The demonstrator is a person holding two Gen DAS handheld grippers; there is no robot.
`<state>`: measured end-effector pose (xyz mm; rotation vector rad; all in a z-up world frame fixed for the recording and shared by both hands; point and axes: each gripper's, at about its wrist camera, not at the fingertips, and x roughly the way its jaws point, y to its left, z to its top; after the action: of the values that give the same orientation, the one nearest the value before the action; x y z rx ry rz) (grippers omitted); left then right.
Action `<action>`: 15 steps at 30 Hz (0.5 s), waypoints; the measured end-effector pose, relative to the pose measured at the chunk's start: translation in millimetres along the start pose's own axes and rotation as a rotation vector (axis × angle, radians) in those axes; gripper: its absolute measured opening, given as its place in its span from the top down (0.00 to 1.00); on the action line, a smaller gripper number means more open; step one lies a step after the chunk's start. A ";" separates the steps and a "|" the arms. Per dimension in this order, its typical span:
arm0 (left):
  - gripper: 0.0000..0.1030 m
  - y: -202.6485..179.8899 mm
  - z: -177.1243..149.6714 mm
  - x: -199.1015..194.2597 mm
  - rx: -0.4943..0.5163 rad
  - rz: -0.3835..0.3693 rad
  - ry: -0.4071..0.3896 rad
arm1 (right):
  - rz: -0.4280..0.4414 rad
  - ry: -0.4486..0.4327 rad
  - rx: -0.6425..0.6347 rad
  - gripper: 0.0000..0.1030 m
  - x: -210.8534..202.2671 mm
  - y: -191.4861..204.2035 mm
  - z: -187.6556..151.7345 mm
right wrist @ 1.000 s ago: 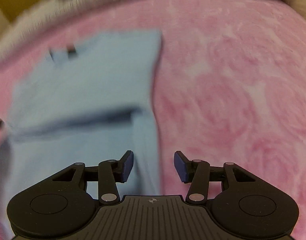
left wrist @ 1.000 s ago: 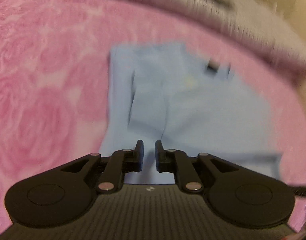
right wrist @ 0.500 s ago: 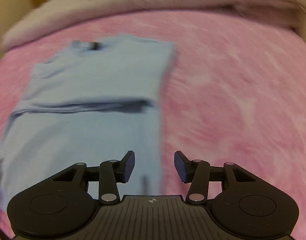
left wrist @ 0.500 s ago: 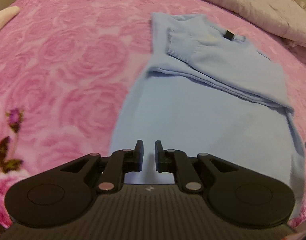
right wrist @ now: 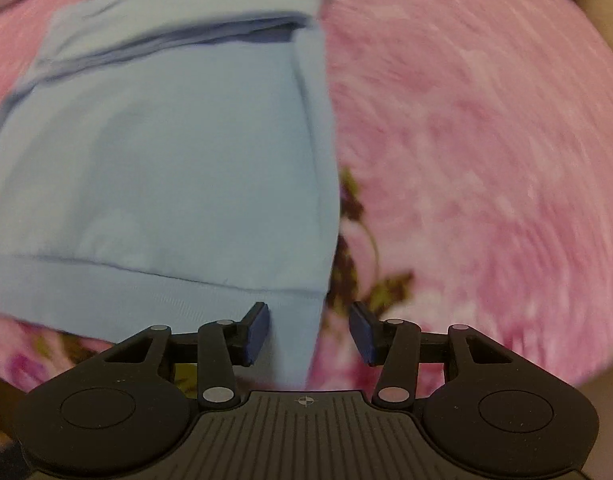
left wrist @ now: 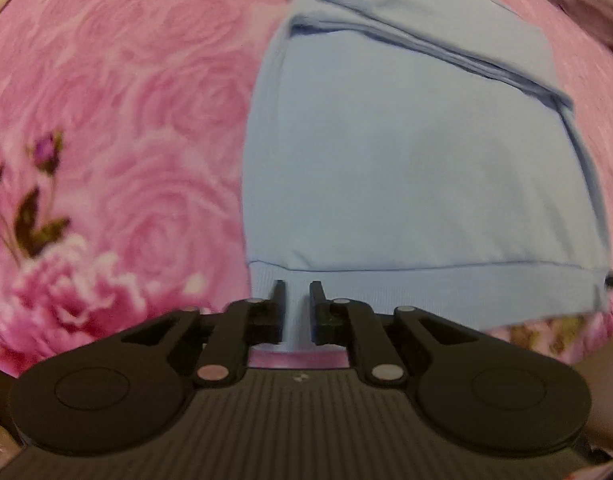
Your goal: Fold clothes
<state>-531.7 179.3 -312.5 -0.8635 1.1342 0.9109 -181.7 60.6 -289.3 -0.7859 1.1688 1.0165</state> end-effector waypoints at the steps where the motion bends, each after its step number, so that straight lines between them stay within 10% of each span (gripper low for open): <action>1: 0.92 -5.5 5.4 -13.6 0.023 -0.007 -0.018 | 0.011 -0.025 0.039 0.52 -12.9 1.9 1.7; 8: 0.83 -33.9 43.4 -103.6 0.072 -0.035 -0.151 | 0.151 -0.139 0.216 0.51 -97.5 35.1 14.6; 15: 0.80 -45.7 44.3 -160.1 0.067 -0.009 -0.231 | 0.147 -0.195 0.136 0.51 -156.6 65.5 23.3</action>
<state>-501.3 177.9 -142.9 -0.6890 0.9544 0.9346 -246.0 70.6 -130.8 -0.4876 1.1256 1.0959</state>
